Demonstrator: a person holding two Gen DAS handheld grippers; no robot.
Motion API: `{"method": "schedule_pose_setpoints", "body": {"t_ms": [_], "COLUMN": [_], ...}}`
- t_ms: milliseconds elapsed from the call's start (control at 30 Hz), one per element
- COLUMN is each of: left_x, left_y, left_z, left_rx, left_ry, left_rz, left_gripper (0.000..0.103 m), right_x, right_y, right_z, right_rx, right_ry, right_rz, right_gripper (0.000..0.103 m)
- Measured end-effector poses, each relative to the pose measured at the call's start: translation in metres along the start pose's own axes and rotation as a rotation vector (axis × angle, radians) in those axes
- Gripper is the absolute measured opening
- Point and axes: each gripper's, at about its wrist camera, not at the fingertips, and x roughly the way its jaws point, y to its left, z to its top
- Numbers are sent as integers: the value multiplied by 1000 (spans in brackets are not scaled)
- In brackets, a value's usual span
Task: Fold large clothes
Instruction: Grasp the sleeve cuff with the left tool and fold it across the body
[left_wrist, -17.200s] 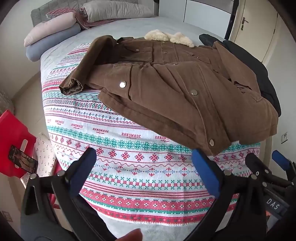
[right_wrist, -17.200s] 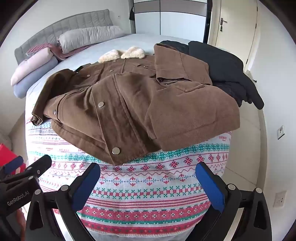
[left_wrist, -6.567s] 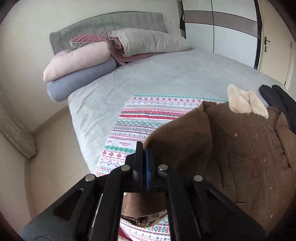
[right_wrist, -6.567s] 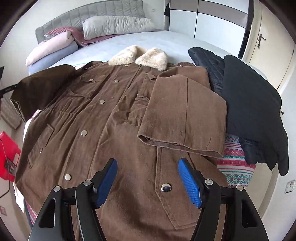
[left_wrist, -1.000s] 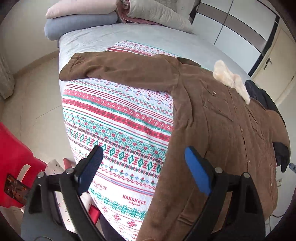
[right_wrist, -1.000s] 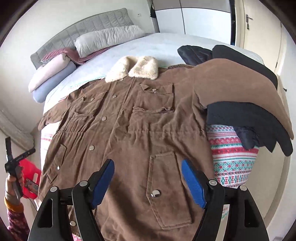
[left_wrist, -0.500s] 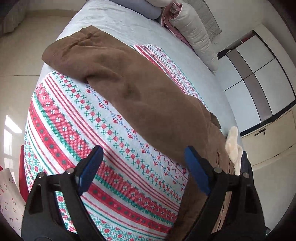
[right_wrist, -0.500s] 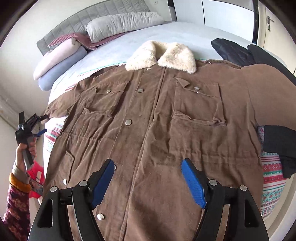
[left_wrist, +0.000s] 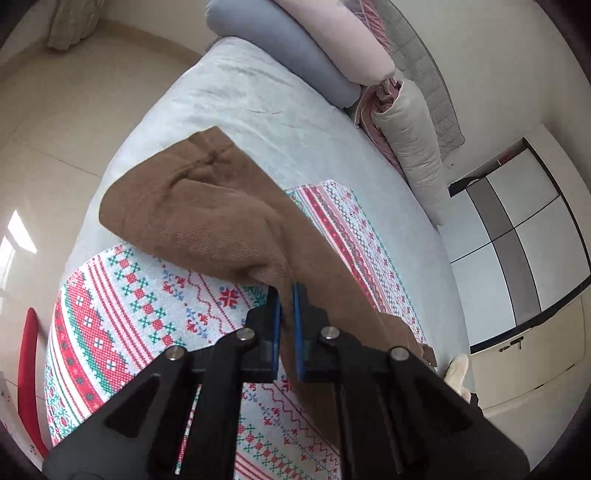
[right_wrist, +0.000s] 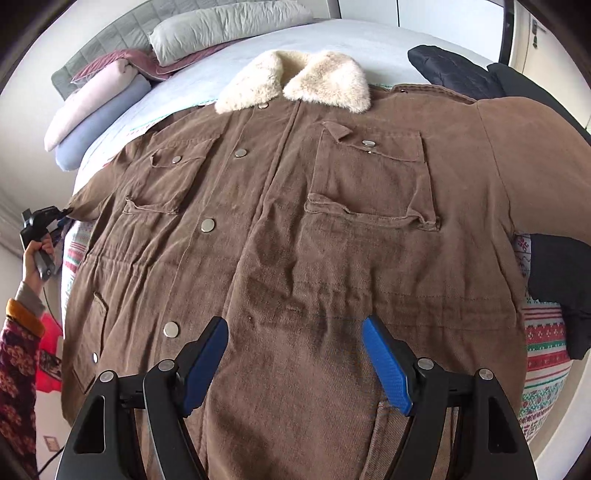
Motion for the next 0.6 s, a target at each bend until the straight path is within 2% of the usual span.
{"method": "schedule_pose_setpoints", "body": {"t_ms": [133, 267, 433, 533, 600], "left_x": [-34, -63, -82, -85, -83], "left_y": [-60, -121, -192, -230, -254], "left_z": [-3, -16, -46, -77, -105], "left_rx": [177, 295, 456, 612, 761], "left_ry": [-78, -100, -54, -4, 76], "left_rz": [-60, -163, -254, -280, -340], "left_gripper": [5, 4, 4, 4, 4], "right_x": [-1, -3, -7, -10, -10], "right_y": [0, 7, 13, 15, 15], "right_z": [5, 17, 32, 38, 40], "right_rx": [1, -29, -36, -35, -28], "right_ry": [-8, -26, -59, -78, -86], "right_rz": [0, -11, 15, 24, 28], "right_gripper": [76, 76, 76, 76, 76]}}
